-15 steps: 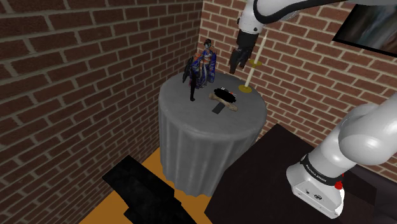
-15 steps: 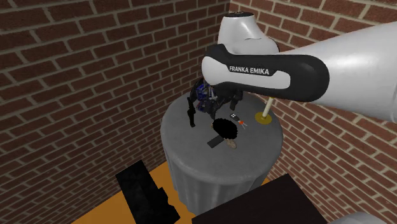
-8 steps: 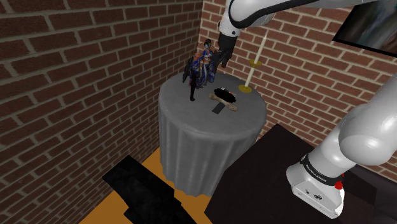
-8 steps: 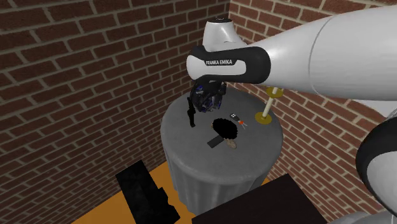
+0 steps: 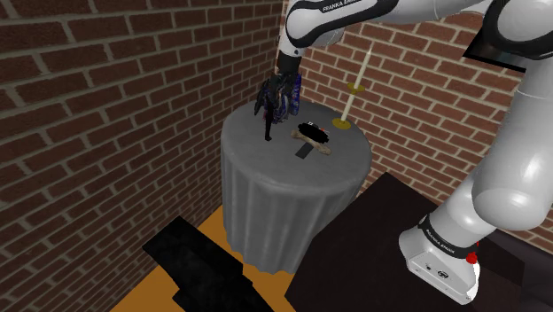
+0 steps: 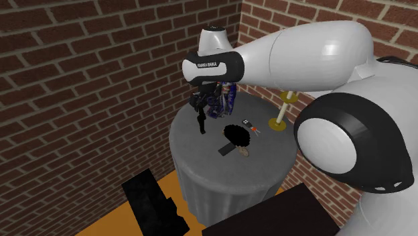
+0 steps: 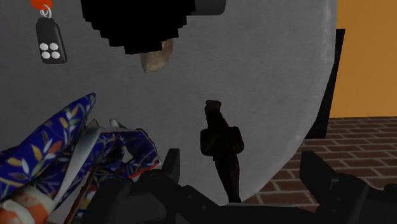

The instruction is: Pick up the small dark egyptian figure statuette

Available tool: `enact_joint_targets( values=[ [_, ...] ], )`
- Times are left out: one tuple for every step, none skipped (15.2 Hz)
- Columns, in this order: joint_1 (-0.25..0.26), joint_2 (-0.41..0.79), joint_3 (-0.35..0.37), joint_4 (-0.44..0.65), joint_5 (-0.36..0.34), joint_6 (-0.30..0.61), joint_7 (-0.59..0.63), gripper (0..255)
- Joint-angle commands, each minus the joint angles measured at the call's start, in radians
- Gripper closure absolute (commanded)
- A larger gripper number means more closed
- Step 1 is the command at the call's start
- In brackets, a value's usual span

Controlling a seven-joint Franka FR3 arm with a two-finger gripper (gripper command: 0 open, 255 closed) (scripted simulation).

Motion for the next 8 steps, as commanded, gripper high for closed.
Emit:
enact_joint_targets(
  values=[
    [0.0, 0.081, 0.005, 0.096, 0.006, -0.005, -0.013, 0],
    [0.0, 0.086, 0.005, 0.089, 0.006, 0.007, -0.014, 0],
    [0.0, 0.09, 0.005, 0.082, 0.007, 0.018, -0.015, 0],
    [0.0, 0.095, 0.005, 0.076, 0.007, 0.03, -0.016, 0],
    [0.0, 0.101, 0.005, 0.069, 0.008, 0.041, -0.017, 0],
    [0.0, 0.106, 0.005, 0.063, 0.008, 0.052, -0.018, 0],
    [0.0, 0.111, 0.006, 0.058, 0.009, 0.064, -0.019, 0],
    [0.0, 0.117, 0.006, 0.052, 0.009, 0.075, -0.02, 0]
  ],
)
